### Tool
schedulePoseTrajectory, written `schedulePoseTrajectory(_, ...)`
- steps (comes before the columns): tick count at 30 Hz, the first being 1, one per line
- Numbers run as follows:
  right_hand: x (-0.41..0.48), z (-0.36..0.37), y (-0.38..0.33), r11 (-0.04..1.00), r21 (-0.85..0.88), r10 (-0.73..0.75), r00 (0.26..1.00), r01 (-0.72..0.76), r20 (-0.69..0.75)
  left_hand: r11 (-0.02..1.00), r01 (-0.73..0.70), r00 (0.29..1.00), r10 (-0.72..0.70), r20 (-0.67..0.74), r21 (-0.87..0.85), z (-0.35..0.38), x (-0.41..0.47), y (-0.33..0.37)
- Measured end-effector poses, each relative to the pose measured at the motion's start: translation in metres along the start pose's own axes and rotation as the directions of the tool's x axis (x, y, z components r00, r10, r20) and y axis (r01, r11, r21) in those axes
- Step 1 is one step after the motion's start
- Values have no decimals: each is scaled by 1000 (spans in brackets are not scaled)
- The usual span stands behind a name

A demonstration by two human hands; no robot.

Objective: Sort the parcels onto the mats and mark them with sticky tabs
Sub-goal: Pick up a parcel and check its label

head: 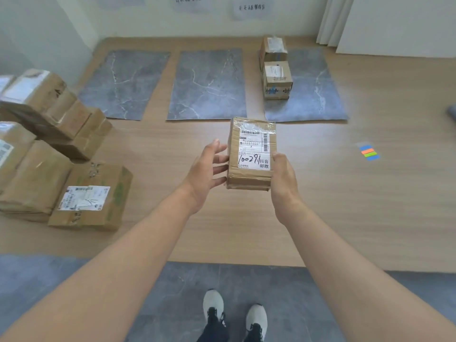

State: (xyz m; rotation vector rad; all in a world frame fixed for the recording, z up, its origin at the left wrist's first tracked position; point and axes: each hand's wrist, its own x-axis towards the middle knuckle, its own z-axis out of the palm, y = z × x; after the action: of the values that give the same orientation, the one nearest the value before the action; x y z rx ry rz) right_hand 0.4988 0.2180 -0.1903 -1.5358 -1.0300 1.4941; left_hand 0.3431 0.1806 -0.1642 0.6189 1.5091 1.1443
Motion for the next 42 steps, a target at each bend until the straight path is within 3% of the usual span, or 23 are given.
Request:
schedulePoseTrajectory(7, 28, -8, 56, 997, 17, 74, 996, -74, -43, 992, 128, 992, -128, 7, -15, 19, 38, -63)
schedulePoseTrajectory(13, 43, -9, 84, 993, -5, 113, 991, -114, -70, 987, 158, 987, -157, 16, -17, 23, 47, -93)
schedulePoseTrajectory(17, 45, -6, 91, 989, -34, 141, 985, -145, -102, 981, 185, 983, -185, 10, -53, 21, 50, -94)
schedulePoseTrajectory(21, 43, -10, 82, 987, -43, 149, 980, -156, -133, 981, 186, 983, -186, -10, 47, 21, 52, -84)
schedulePoseTrajectory(24, 47, -24, 66, 984, -18, 171, 964, -178, -203, 986, 120, 991, -112, -73, 115, 32, 56, -59)
schedulePoseTrajectory(32, 76, -94, 16, 993, 103, 94, 941, -64, -324, 991, -19, 991, 1, 137, 133, 119, 74, 5)
schedulePoseTrajectory(36, 105, -144, 0, 991, 131, 42, 920, 10, -390, 988, 8, 975, -43, 218, 157, 176, 92, 5)
schedulePoseTrajectory(42, 173, -231, 4, 997, 74, 53, 909, -24, -414, 989, 60, 970, -89, 225, 134, 277, 131, -10)
